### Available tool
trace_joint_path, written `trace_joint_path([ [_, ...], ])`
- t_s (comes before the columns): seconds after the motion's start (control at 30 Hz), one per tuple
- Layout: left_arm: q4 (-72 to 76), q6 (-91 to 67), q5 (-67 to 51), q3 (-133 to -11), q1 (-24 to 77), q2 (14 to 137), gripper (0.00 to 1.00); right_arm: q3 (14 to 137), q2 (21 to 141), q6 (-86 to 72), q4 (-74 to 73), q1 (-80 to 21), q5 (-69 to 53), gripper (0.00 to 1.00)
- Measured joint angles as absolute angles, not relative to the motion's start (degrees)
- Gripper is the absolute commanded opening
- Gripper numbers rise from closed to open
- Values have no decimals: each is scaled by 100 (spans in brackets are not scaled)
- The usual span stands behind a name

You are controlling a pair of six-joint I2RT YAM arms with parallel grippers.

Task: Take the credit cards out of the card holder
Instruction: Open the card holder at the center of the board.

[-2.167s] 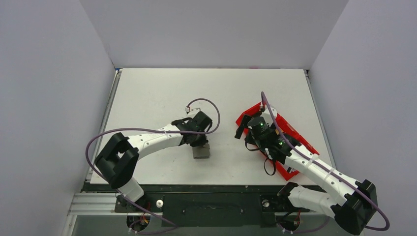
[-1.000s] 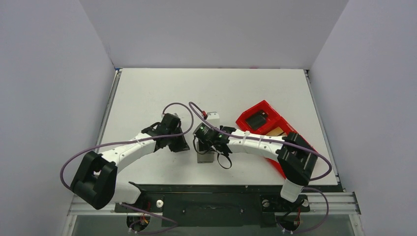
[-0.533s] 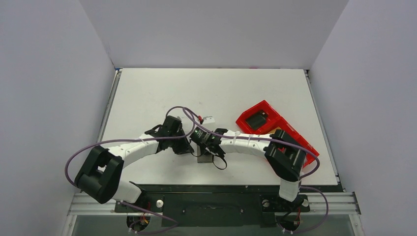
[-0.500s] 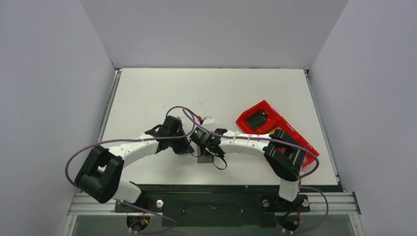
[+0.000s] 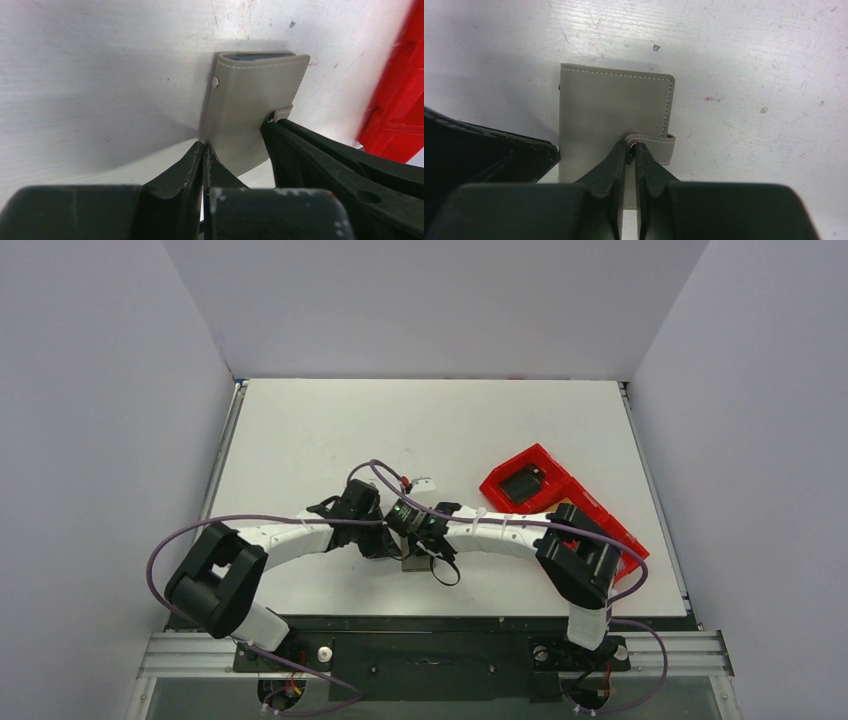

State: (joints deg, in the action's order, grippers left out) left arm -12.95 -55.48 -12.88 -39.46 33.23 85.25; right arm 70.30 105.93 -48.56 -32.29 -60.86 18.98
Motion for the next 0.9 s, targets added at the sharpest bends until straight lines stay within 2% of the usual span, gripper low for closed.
trace_joint_path([
  [0.43,-1487,-5651,-1024,-4241,3667,8860,0,6608,10241,-4849,-2759,-5972,1737,0],
  [0.9,-1533,-5682,-711,-4327,3682,8993,0,5769,9089,-5212,-1522,-5332,193,0],
])
